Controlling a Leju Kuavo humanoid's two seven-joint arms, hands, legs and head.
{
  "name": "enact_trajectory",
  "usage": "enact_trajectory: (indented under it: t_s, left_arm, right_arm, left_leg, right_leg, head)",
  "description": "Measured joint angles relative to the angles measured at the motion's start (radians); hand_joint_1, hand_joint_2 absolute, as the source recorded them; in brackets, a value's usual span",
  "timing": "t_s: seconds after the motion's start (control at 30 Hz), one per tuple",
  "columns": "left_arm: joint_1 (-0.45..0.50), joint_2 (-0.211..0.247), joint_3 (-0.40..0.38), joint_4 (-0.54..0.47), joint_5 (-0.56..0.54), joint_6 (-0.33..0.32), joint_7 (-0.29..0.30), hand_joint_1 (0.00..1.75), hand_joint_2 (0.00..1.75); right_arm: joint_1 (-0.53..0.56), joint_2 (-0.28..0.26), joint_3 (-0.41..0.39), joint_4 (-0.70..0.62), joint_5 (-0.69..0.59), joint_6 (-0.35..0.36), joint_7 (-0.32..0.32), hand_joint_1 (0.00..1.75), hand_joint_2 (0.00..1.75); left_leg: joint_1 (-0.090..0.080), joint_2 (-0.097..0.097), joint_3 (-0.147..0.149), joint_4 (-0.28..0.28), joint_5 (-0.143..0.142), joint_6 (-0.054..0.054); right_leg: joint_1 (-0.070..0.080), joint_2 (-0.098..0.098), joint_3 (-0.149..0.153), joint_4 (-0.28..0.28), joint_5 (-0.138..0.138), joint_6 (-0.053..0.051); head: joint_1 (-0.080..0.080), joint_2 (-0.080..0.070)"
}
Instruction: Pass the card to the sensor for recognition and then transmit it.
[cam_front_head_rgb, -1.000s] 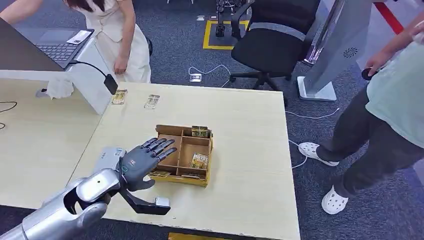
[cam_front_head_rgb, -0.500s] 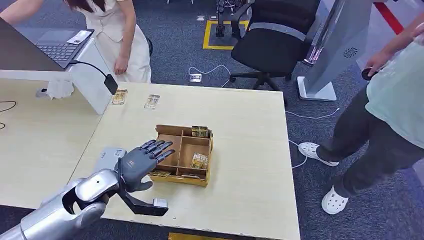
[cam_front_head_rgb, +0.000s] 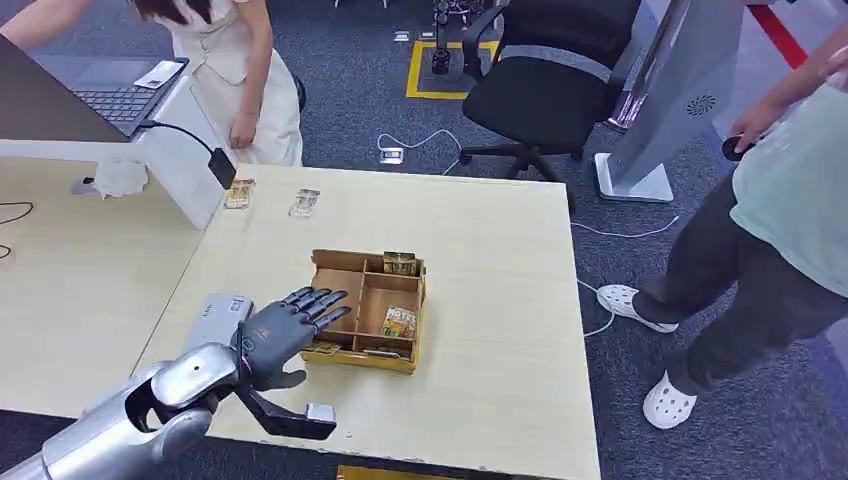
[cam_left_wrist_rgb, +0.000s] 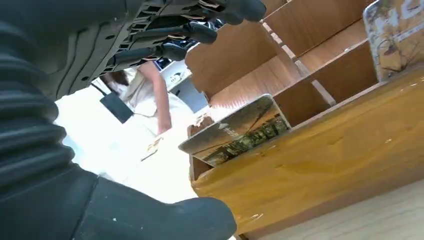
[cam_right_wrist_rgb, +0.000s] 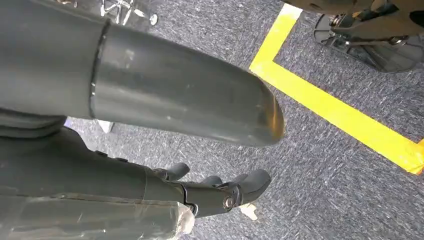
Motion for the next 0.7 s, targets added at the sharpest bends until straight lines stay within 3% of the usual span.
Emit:
enact_trajectory:
  t_s: [0.7]
  left_arm:
    - [0.003, 0.000, 0.000, 0.001, 0.007, -0.001, -0.002, 0.00, 1.75]
  right_arm:
    - [0.005, 0.003, -0.013, 0.000, 0.009, 0.007, 0.003, 0.00, 0.00]
  left_leg:
    - [0.000, 0.000, 0.000, 0.000, 0.000, 0.000]
  right_leg:
    - [0.000, 0.000, 0.000, 0.000, 0.000, 0.000]
  head:
    - [0.000, 0.000]
